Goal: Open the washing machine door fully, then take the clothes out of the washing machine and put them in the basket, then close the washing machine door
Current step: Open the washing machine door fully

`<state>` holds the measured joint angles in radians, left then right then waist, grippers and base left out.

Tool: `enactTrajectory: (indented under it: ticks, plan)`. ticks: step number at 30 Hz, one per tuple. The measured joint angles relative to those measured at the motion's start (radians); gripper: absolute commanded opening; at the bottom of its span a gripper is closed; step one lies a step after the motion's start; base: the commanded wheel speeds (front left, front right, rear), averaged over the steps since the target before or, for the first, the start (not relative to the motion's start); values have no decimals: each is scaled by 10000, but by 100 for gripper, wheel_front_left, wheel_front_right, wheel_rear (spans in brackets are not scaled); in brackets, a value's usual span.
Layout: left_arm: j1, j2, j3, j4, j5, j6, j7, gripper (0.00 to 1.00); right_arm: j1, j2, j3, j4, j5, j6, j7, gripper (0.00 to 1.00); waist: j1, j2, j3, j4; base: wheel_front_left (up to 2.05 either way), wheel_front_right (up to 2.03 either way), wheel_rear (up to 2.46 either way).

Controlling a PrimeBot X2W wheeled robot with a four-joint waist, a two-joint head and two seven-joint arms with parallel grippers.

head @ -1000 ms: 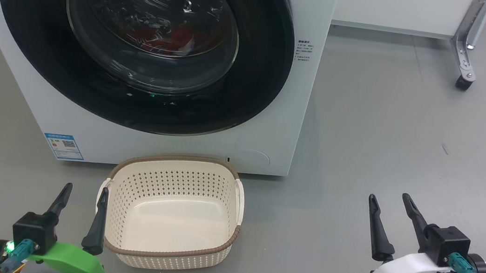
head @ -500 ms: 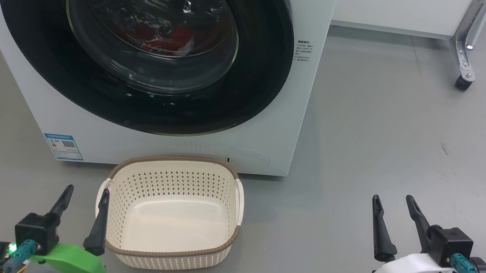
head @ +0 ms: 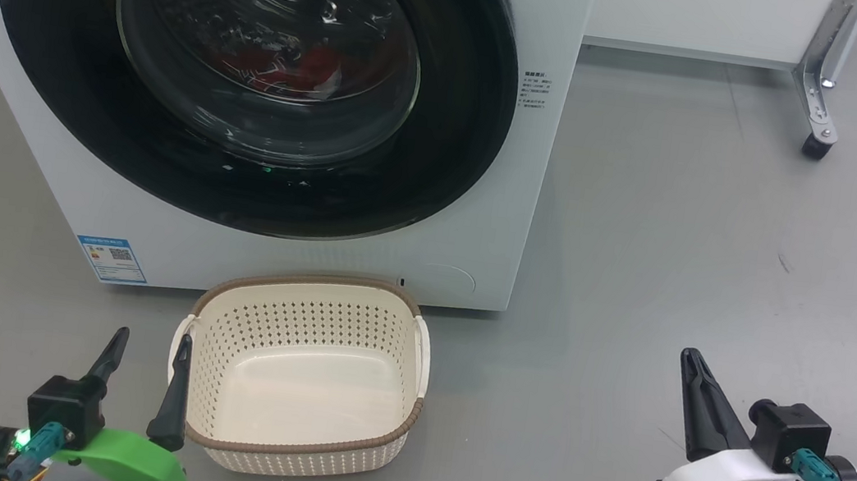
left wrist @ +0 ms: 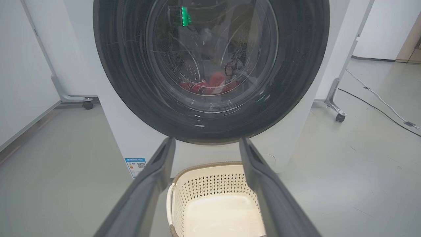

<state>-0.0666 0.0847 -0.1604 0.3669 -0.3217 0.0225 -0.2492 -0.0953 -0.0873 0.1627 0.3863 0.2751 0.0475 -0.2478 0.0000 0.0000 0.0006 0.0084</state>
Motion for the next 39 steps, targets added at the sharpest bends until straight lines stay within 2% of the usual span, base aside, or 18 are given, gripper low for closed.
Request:
enactTrajectory:
  ticks: [8,14,17,22,32,35,39]
  plan:
    - [-8,-50,23,48,13,0,0,100,0,84,-138,84,-12,151,0,0,0,0,-4,12,0,0,0]
    - [-16,-56,54,48,65,0,0,100,-7,268,-435,153,755,389,0,0,0,0,29,46,0,0,0]
    - [-58,-73,48,63,67,-2,0,100,-99,372,-794,188,1887,577,0,0,0,0,85,87,0,0,0]
    - [-317,-86,31,-8,96,-13,0,100,-393,468,-1383,426,4063,692,0,0,0,0,296,172,0,0,0]
    - [-631,-102,54,-257,171,-100,0,100,-1780,460,-1783,581,9584,744,794,0,0,0,891,339,0,0,0]
    - [-830,-109,54,-370,203,-104,0,100,-2312,451,-1768,508,10840,744,1218,0,0,0,1104,391,0,0,0]
    - [-1043,-134,77,-596,322,-119,0,100,-3115,426,-1804,410,11892,744,1749,0,0,0,1402,461,0,0,0]
